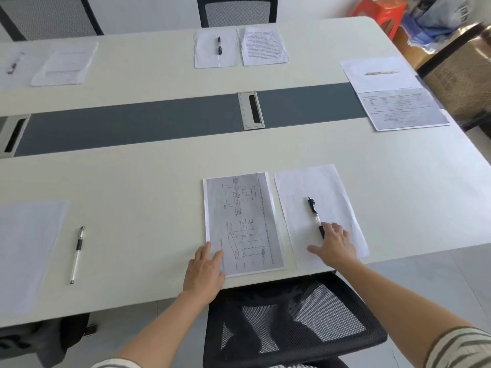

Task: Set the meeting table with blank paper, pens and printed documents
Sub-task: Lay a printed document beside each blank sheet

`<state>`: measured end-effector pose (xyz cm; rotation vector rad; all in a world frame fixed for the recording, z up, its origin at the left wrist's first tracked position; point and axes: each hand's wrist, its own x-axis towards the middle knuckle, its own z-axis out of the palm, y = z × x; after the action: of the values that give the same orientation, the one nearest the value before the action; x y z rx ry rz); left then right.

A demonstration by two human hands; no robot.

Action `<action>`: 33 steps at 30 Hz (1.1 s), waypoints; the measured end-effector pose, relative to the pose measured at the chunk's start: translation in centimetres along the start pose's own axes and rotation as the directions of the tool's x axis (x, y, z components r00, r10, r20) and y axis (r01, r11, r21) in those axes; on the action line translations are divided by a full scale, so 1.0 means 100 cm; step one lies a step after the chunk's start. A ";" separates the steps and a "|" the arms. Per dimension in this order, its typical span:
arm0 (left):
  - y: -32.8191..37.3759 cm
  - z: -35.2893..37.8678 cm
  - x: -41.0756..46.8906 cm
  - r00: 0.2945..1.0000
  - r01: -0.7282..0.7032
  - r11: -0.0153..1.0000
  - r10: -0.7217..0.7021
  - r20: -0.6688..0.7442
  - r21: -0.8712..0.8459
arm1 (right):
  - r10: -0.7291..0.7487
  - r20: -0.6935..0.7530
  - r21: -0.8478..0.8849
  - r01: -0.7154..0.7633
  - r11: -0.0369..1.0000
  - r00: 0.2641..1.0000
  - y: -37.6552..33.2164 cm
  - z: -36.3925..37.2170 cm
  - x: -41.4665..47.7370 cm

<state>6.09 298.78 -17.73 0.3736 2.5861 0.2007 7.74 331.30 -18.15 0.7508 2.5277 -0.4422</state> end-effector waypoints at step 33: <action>0.033 -0.025 -0.154 0.926 0.144 0.367 -0.377 -0.006 -0.919 | -0.408 -0.041 0.528 0.366 0.766 0.912 -0.014 -0.028 -0.132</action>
<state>18.38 297.07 -7.65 -0.5205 2.2197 1.5397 15.81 325.73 -8.79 0.3580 2.4983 -1.3260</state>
